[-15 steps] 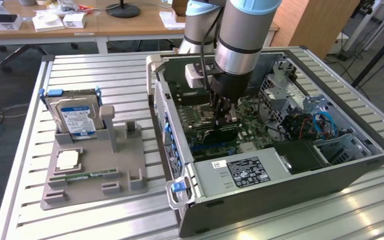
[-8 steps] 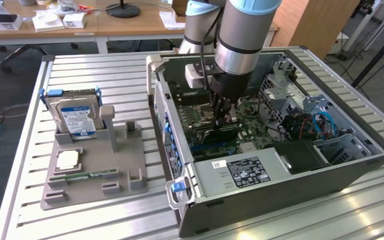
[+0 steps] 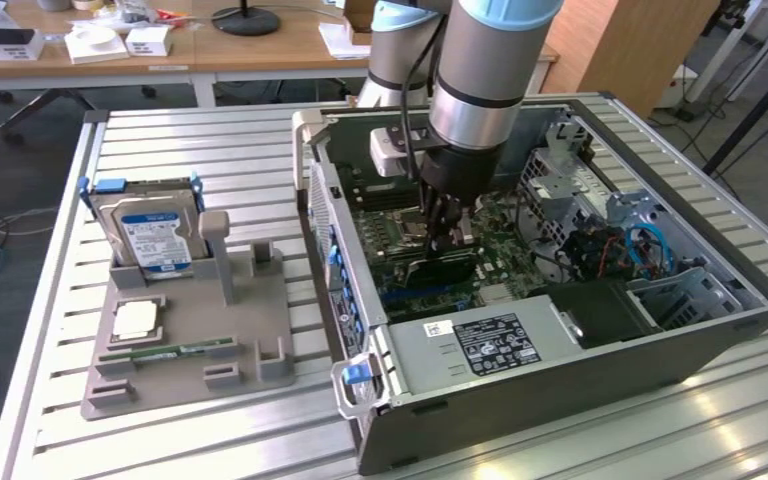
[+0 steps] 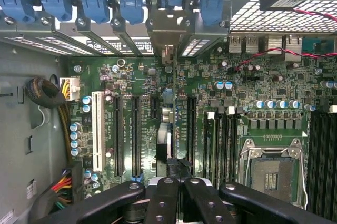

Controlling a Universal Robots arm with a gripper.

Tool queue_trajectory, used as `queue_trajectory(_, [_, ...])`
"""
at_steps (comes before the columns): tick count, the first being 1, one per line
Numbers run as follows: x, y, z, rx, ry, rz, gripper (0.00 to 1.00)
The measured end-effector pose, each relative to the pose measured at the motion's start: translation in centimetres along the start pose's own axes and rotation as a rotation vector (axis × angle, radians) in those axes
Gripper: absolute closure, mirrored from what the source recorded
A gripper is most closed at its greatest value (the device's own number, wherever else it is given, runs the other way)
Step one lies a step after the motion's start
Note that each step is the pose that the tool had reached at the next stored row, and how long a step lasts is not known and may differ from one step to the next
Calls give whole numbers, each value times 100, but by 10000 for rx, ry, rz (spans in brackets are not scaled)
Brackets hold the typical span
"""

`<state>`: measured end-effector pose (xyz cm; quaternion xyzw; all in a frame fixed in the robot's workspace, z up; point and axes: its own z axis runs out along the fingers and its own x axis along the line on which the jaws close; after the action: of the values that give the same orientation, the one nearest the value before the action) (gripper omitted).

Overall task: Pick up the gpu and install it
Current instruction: 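Press down on the gpu until it lock into place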

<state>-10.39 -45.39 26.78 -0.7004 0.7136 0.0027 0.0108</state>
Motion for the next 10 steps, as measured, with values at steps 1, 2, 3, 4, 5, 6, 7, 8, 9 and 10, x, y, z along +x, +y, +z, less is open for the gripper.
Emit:
queue_trajectory(1, [0, 0, 0, 0, -2, 0, 90])
queue_trajectory(2, [-1, 0, 0, 0, -4, 0, 90])
queue_trajectory(3, [-1, 0, 0, 0, -4, 0, 90])
queue_trajectory(4, [-1, 0, 0, 0, -3, 0, 90])
queue_trajectory(5, [-1, 0, 0, 0, -4, 0, 90])
queue_trajectory(6, [-2, 0, 3, 1, -6, 0, 90])
queue_trajectory(7, [-2, 0, 6, 0, -4, 0, 90])
queue_trajectory(8, [-2, 0, 7, -1, -3, 0, 90])
queue_trajectory(9, [-2, 0, 7, -1, -2, 0, 90])
queue_trajectory(10, [-2, 0, 8, -1, -2, 0, 90])
